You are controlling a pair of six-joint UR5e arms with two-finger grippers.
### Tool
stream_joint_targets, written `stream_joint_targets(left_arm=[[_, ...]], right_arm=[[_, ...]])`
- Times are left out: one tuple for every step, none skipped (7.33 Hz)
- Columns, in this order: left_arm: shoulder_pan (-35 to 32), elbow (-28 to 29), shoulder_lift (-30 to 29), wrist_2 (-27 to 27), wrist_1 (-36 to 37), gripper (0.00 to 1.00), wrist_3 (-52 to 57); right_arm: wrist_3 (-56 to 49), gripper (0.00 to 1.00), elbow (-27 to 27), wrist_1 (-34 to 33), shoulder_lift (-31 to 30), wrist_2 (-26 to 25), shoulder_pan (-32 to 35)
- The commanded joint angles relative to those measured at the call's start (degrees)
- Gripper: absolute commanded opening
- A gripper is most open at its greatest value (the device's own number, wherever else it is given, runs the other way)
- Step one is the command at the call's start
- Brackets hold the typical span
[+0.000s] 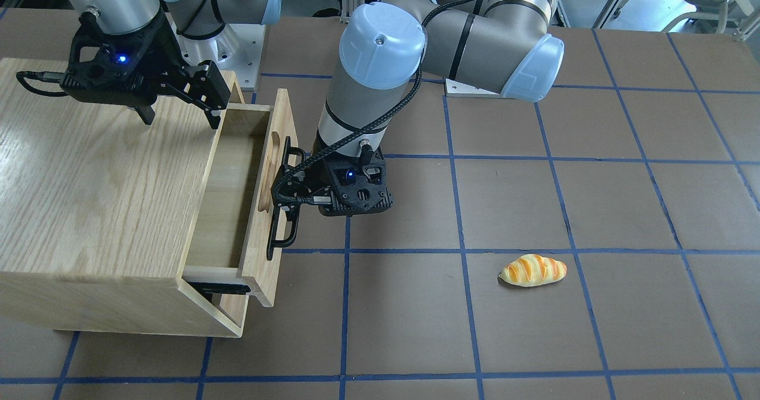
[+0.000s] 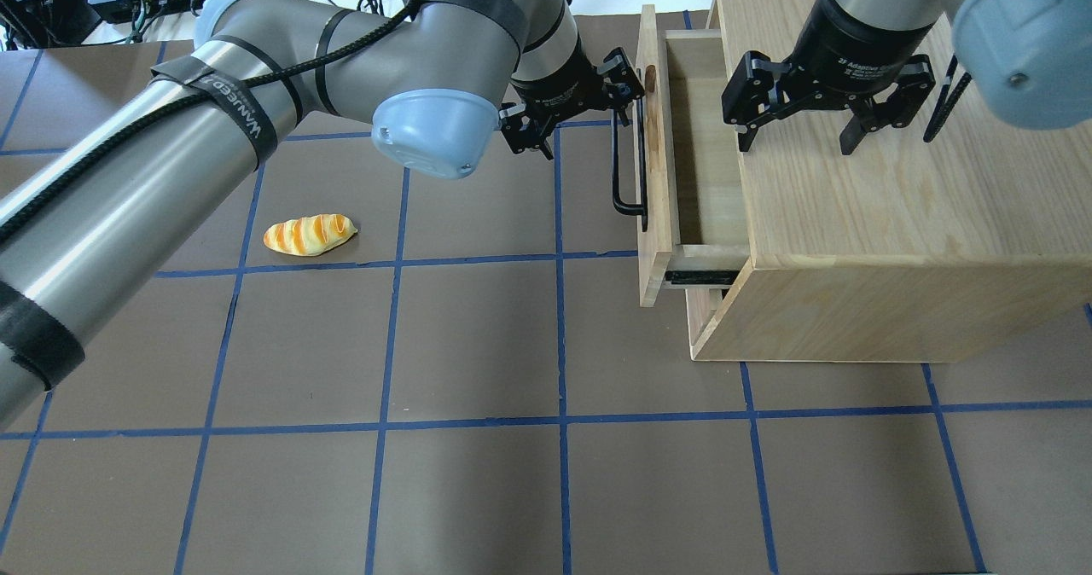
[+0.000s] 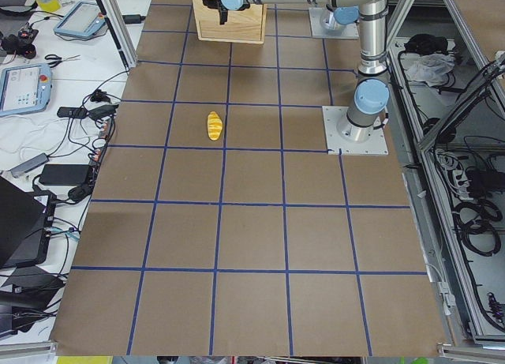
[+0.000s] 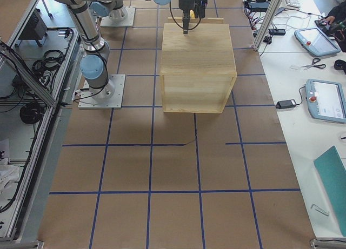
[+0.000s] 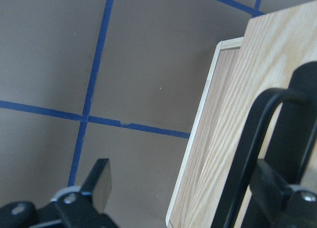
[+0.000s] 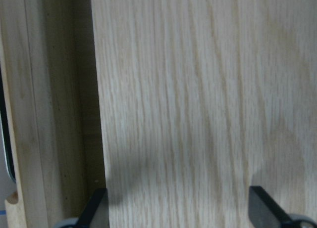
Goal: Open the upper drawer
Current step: 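Pull the handle with the left gripper, sliding the drawer out toward the robot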
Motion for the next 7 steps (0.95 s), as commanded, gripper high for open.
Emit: stream_joint_targets(left_arm=[[1.61, 0.0, 0.2, 0.8, -0.83, 1.0, 1.39], [2.31, -0.09, 0.38, 0.8, -1.18, 1.0, 2.79], [2.84, -0.09, 0.38, 0.8, -1.71, 1.0, 2.98], [3.11, 0.0, 0.55, 1.06, -1.71, 1.0, 2.98], [3.89, -0.52, 0.64, 1.24, -1.98, 1.0, 3.76], [4.16, -0.18, 0.73, 1.24, -3.11, 1.0, 3.86], [4.25, -0.09, 0.82, 1.33, -3.56, 1.0, 4.64]], right_arm=[[0.0, 1.0, 0.0, 0.0, 0.0, -0.01, 0.0], [0.0, 1.0, 0.0, 0.0, 0.0, 0.07, 0.0], [0.0, 1.0, 0.0, 0.0, 0.0, -0.01, 0.0], [0.0, 1.0, 0.0, 0.0, 0.0, 0.07, -0.09], [0.0, 1.0, 0.0, 0.0, 0.0, 0.08, 0.0], [0.0, 1.0, 0.0, 0.0, 0.0, 0.08, 0.0], [0.0, 1.0, 0.0, 0.0, 0.0, -0.01, 0.0]])
